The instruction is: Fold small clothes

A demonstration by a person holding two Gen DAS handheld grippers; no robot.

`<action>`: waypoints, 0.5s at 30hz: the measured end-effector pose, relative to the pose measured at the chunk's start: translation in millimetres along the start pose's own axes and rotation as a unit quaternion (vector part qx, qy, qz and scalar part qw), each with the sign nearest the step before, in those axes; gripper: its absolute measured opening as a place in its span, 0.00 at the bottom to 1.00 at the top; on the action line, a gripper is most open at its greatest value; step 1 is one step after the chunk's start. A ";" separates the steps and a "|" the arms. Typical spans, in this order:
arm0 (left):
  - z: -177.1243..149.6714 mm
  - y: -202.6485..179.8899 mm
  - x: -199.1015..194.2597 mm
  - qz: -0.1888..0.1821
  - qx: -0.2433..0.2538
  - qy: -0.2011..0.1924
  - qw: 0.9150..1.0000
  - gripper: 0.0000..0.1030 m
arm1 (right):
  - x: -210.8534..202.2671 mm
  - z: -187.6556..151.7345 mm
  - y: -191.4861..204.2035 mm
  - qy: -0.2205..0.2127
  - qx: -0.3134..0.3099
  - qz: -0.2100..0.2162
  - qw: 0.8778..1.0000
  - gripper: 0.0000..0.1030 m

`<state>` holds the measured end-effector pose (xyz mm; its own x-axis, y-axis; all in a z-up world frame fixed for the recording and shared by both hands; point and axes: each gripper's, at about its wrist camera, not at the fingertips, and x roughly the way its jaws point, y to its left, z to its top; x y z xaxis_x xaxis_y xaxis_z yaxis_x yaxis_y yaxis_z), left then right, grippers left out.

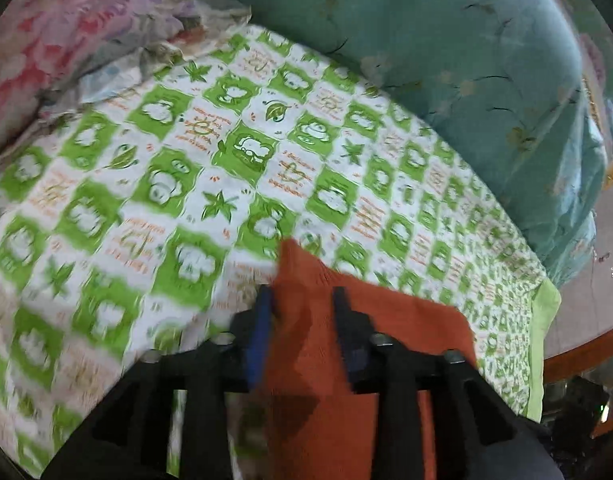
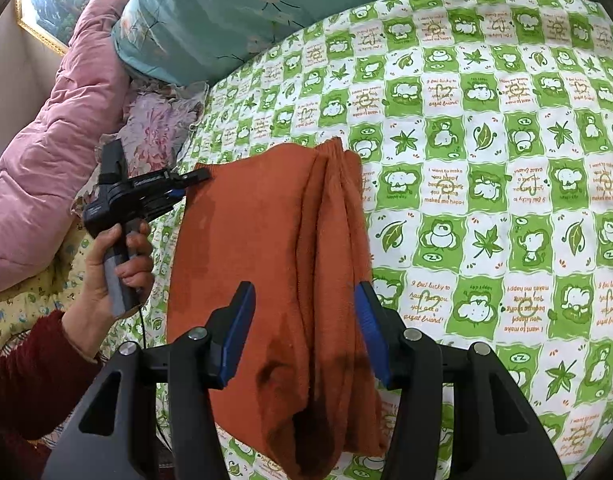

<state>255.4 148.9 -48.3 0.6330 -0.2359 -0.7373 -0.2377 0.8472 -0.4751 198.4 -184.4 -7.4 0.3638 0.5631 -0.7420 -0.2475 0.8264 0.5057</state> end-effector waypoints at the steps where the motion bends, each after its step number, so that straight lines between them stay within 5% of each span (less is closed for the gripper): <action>1: -6.1 -1.2 -6.8 0.002 0.002 -0.003 1.000 0.45 | 0.1 -0.8 2.8 0.000 -0.005 0.001 1.000 0.51; 5: -47.6 -6.0 -37.2 0.001 0.004 0.004 1.000 0.54 | 6.6 -3.6 13.6 0.010 -0.024 0.001 1.000 0.41; 13: -112.7 -6.6 -46.0 0.008 -0.004 0.058 0.998 0.56 | 55.1 8.1 2.0 0.042 0.008 0.007 0.999 0.37; 15: -121.4 -8.7 -43.9 0.017 0.003 0.067 0.998 0.56 | 66.0 8.7 -4.7 0.056 0.025 0.013 0.998 0.09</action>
<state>140.3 94.1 -70.0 0.5196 -0.2680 -0.8113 -0.2536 0.8584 -0.4459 231.5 -151.1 -55.0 0.2556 0.5827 -0.7715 -0.2091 0.8124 0.5443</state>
